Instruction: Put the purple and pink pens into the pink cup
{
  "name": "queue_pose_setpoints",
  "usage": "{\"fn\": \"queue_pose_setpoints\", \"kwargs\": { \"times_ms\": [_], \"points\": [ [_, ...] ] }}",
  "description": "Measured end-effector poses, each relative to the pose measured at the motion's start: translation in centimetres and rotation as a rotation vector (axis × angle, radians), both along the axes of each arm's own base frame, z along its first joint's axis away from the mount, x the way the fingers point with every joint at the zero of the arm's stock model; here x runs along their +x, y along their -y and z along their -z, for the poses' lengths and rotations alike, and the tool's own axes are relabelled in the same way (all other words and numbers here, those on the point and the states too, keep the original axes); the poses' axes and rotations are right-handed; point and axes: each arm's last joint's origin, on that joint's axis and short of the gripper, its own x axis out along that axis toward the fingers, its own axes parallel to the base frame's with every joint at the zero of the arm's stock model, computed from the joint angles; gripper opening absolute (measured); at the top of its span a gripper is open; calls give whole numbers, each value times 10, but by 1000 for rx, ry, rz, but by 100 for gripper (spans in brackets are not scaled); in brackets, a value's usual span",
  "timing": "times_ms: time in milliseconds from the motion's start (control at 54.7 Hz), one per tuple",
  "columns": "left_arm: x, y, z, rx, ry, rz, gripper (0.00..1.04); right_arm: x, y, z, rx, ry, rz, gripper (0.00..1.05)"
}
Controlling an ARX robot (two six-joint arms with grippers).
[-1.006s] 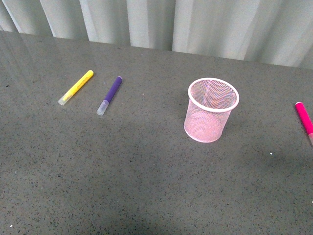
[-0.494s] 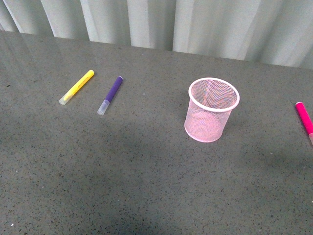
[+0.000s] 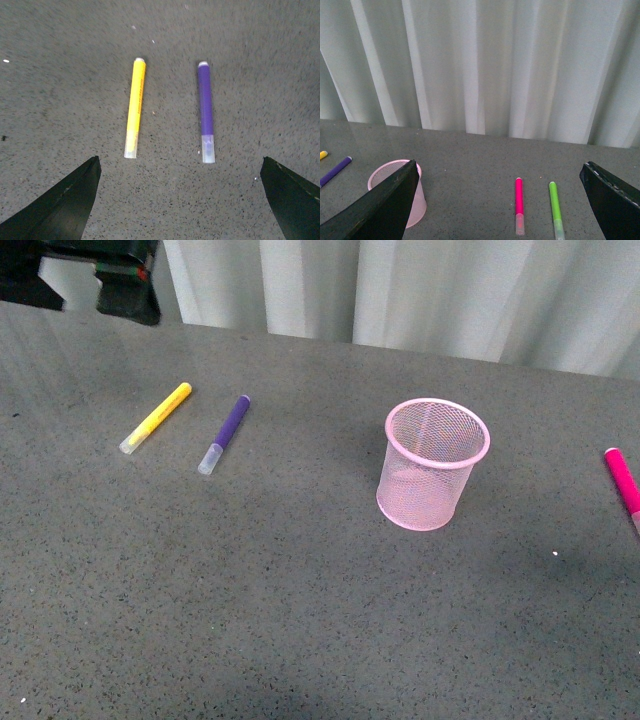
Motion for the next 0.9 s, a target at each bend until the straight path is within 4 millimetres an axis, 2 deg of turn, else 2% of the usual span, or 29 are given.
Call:
{"fn": "queue_pose_setpoints", "kwargs": {
  "times_ms": [165, 256, 585, 896],
  "points": [
    [45, 8, 23, 65, -149, 36, 98, 0, 0, 0, 0, 0, 0, 98],
    [61, 12, 34, 71, -169, 42, 98, 0, 0, 0, 0, 0, 0, 98],
    [91, 33, 59, 87, -223, 52, 98, 0, 0, 0, 0, 0, 0, 98],
    [103, 56, 74, 85, -252, 71, 98, 0, 0, 0, 0, 0, 0, 98]
  ]
}}
